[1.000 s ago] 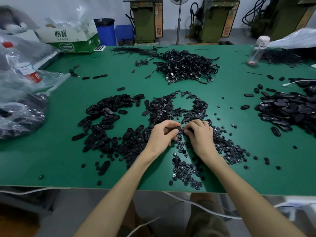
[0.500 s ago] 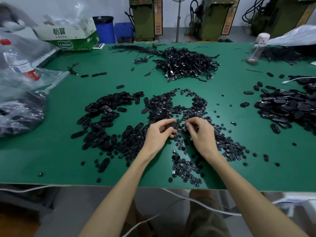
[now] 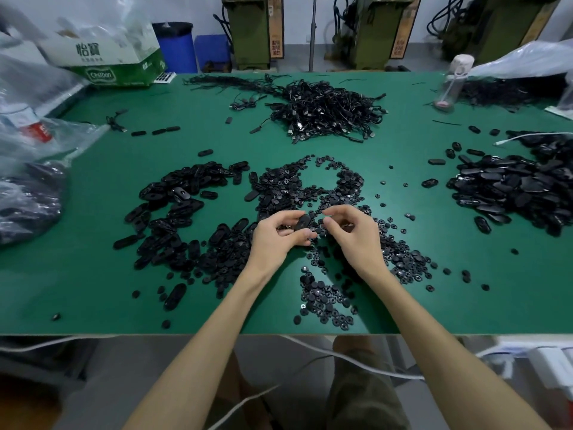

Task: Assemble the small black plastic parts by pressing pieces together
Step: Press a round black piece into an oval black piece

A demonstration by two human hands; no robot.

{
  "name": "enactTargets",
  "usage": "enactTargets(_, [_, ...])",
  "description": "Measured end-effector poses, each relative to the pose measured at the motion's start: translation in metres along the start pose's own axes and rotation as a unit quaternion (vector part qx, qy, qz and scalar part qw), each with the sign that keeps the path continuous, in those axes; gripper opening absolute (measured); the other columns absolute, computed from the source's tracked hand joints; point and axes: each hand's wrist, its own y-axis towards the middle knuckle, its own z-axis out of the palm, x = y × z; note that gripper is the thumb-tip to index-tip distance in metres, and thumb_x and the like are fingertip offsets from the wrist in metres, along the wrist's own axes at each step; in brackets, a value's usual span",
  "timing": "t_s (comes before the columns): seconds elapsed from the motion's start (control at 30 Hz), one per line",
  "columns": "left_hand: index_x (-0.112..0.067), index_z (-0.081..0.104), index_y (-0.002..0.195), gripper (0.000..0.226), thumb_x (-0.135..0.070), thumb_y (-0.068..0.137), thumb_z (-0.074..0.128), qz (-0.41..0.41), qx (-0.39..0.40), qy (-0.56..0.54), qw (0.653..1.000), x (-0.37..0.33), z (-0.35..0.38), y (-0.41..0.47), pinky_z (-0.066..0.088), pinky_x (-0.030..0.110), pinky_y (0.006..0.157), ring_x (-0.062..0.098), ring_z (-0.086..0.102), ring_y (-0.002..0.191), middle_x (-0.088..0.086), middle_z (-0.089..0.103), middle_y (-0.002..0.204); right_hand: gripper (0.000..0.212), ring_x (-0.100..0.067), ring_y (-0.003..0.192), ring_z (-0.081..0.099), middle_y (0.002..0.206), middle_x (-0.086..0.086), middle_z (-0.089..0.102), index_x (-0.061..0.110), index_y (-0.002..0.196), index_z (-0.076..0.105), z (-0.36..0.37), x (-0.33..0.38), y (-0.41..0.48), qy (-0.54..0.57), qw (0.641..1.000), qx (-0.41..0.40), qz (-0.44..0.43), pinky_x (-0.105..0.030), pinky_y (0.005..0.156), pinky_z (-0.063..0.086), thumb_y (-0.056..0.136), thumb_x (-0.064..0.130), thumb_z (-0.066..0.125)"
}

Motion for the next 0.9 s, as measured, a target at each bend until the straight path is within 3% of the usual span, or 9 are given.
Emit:
enactTargets(0.2, [-0.005, 0.067, 0.125, 0.048, -0.005, 0.081, 0.086, 0.002, -0.005, -0.009, 1.000, 0.001, 0.000, 0.000, 0.063, 0.032, 0.077, 0.030, 0.079, 0.084, 0.008, 0.073, 0.100, 0.010, -0.013, 0.088, 0.073, 0.090, 0.004, 0.078, 0.021, 0.102, 0.077, 0.002, 0.003, 0.000, 0.119, 0.990, 0.034, 0.062, -0.027, 0.082, 0.059, 0.094, 0.017, 0.073])
enactTargets(0.4, [-0.008, 0.067, 0.121, 0.043, -0.004, 0.082, 0.085, 0.011, -0.008, -0.009, 1.000, 0.002, 0.001, 0.000, 0.062, 0.031, 0.074, 0.029, 0.078, 0.083, 0.011, 0.073, 0.094, 0.018, -0.003, 0.076, 0.067, 0.084, 0.007, 0.078, 0.029, 0.095, 0.081, 0.012, 0.007, -0.004, 0.189, 0.979, 0.044, 0.065, -0.017, 0.072, 0.053, 0.094, 0.014, 0.071])
enactTargets(0.6, [-0.006, 0.063, 0.118, 0.046, -0.005, 0.079, 0.087, 0.009, -0.021, -0.005, 1.000, 0.001, 0.000, 0.001, 0.061, 0.027, 0.068, 0.026, 0.077, 0.080, 0.013, 0.070, 0.097, 0.018, -0.009, 0.082, 0.069, 0.087, 0.004, 0.077, 0.023, 0.103, 0.078, 0.014, 0.003, -0.005, 0.190, 0.978, 0.051, 0.068, -0.022, 0.080, 0.055, 0.091, 0.010, 0.075])
enactTargets(0.9, [-0.006, 0.061, 0.119, 0.048, -0.007, 0.079, 0.088, 0.020, -0.028, 0.000, 0.999, 0.002, -0.001, 0.001, 0.062, 0.031, 0.071, 0.026, 0.076, 0.076, 0.017, 0.069, 0.100, 0.016, -0.008, 0.084, 0.072, 0.090, 0.004, 0.078, 0.021, 0.097, 0.077, 0.015, 0.001, -0.005, 0.204, 0.976, 0.054, 0.055, -0.018, 0.078, 0.054, 0.087, 0.010, 0.080])
